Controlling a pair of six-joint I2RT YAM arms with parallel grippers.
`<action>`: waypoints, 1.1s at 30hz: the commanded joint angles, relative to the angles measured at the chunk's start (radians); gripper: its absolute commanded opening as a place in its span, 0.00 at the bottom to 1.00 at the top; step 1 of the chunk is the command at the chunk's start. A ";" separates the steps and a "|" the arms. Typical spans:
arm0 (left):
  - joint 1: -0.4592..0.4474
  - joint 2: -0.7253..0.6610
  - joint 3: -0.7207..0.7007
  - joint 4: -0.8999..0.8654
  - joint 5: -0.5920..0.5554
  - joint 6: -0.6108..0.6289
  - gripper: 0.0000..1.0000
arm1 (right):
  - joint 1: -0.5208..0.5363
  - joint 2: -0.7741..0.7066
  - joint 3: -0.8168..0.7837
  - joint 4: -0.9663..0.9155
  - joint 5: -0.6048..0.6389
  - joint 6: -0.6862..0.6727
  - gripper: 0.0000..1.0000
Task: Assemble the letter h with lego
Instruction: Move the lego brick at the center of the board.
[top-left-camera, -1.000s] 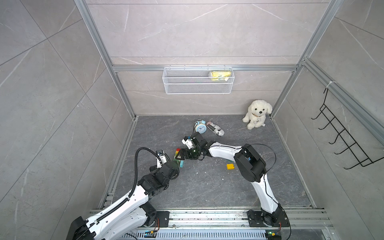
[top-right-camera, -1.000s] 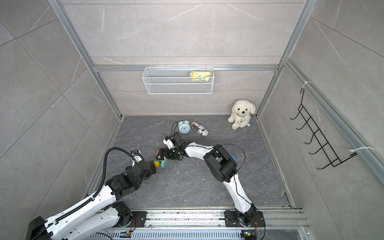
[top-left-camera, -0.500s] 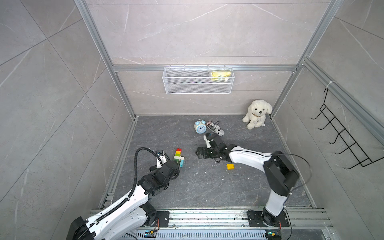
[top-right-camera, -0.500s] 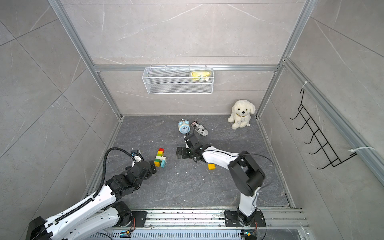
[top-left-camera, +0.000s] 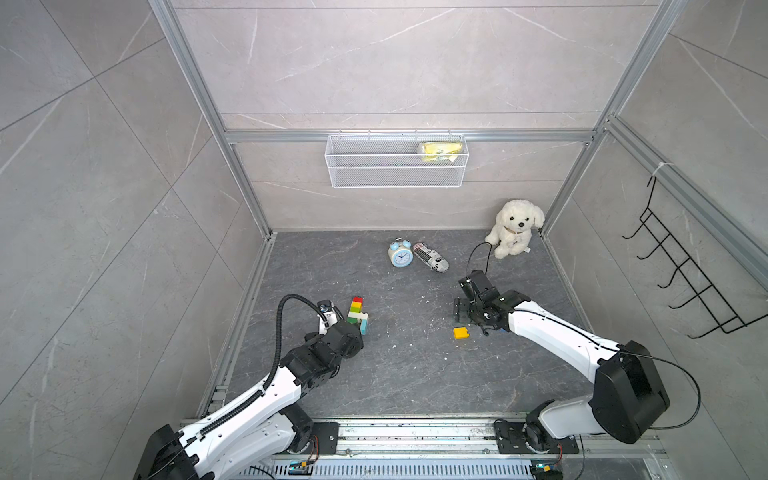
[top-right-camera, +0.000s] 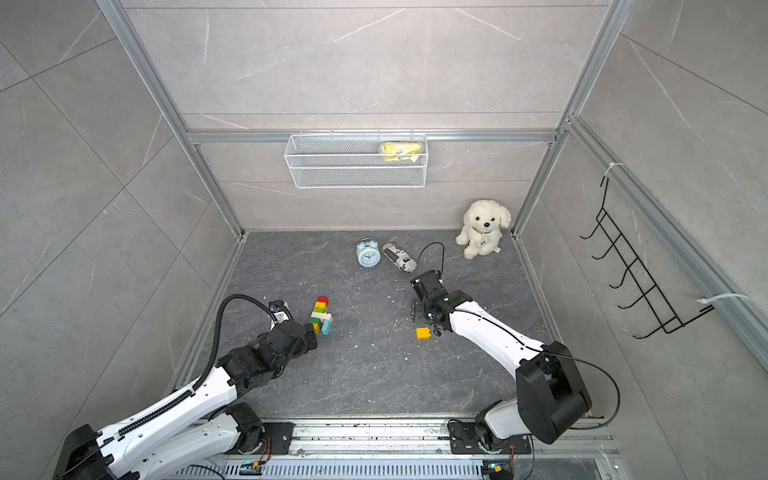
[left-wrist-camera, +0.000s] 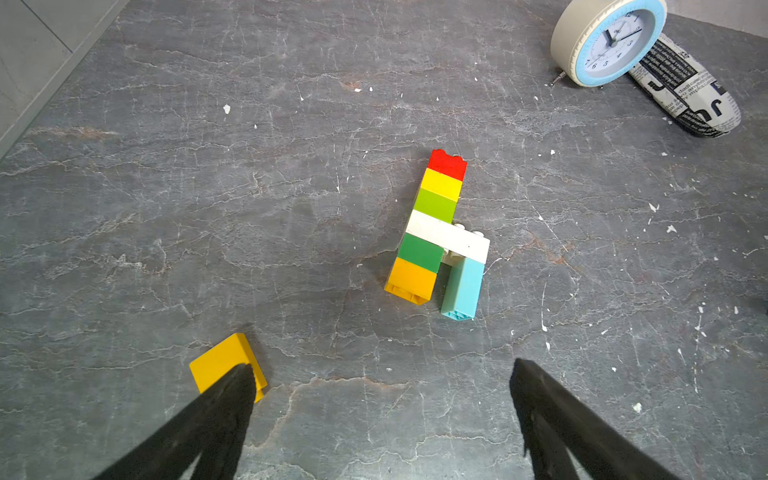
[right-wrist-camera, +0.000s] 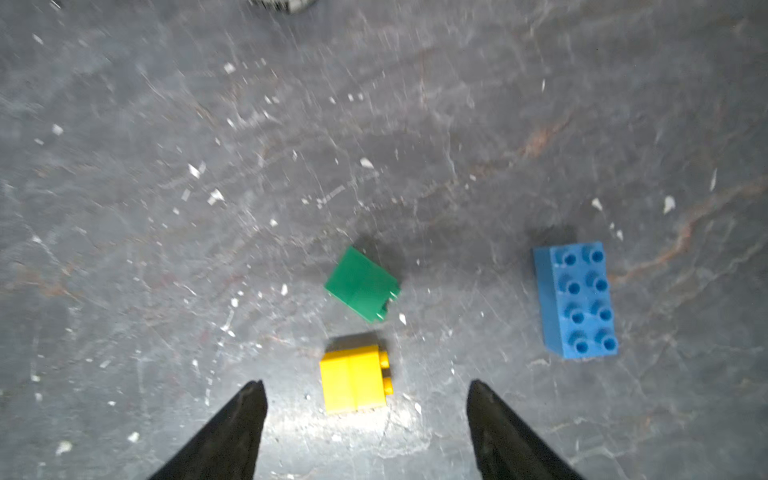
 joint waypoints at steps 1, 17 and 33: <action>0.001 0.013 0.020 0.042 0.019 0.010 1.00 | -0.009 0.009 -0.043 -0.056 -0.065 0.016 0.77; 0.003 0.058 0.029 0.083 0.095 0.039 1.00 | -0.048 0.214 0.003 0.009 -0.220 -0.031 0.71; 0.004 0.101 0.044 0.097 0.152 0.050 0.99 | 0.122 0.288 0.010 0.073 -0.226 0.092 0.50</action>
